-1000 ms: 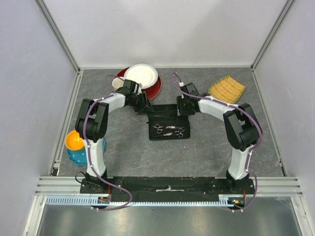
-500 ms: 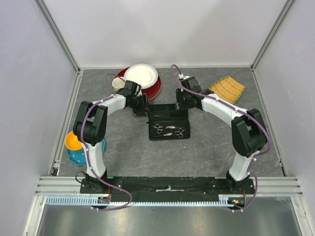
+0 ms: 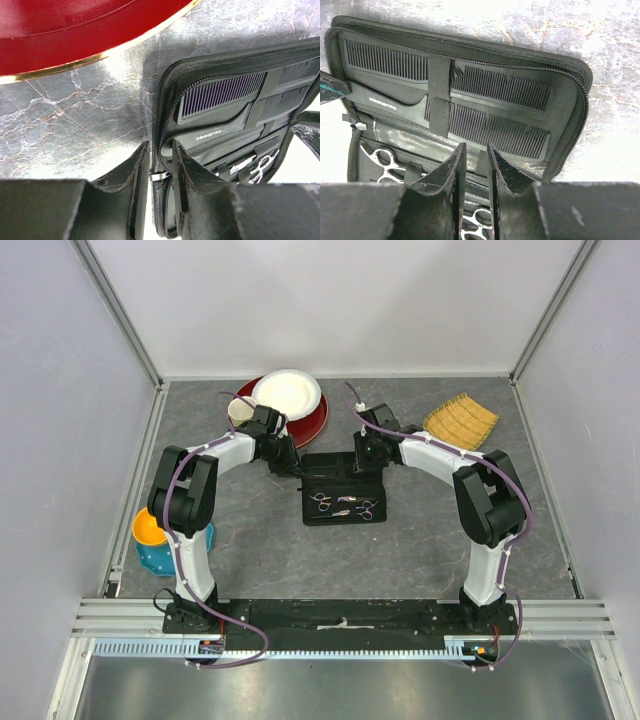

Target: Sort the hair-cutting tools

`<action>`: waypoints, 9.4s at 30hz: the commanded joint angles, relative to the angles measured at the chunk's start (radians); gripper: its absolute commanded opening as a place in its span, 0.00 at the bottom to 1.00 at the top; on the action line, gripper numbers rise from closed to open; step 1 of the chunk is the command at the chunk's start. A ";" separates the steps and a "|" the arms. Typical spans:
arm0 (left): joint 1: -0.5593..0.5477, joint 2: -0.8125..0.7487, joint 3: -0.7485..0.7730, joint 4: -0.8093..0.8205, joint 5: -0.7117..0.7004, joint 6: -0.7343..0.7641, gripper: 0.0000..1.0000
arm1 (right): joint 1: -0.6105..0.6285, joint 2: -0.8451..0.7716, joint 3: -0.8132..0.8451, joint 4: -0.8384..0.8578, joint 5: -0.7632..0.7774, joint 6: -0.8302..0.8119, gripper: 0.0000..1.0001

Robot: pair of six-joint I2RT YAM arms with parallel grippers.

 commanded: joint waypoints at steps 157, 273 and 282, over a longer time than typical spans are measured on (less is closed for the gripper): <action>-0.112 -0.150 -0.084 -0.061 0.657 0.242 0.56 | 0.005 -0.056 -0.294 0.240 0.028 0.194 0.08; -0.227 -0.014 -0.290 0.036 -0.009 -0.161 0.54 | 0.585 -0.276 -0.648 0.492 0.450 0.864 0.00; -0.220 -0.075 -0.296 0.036 0.071 -0.161 0.72 | 0.585 -0.405 -0.636 0.458 0.447 0.755 0.00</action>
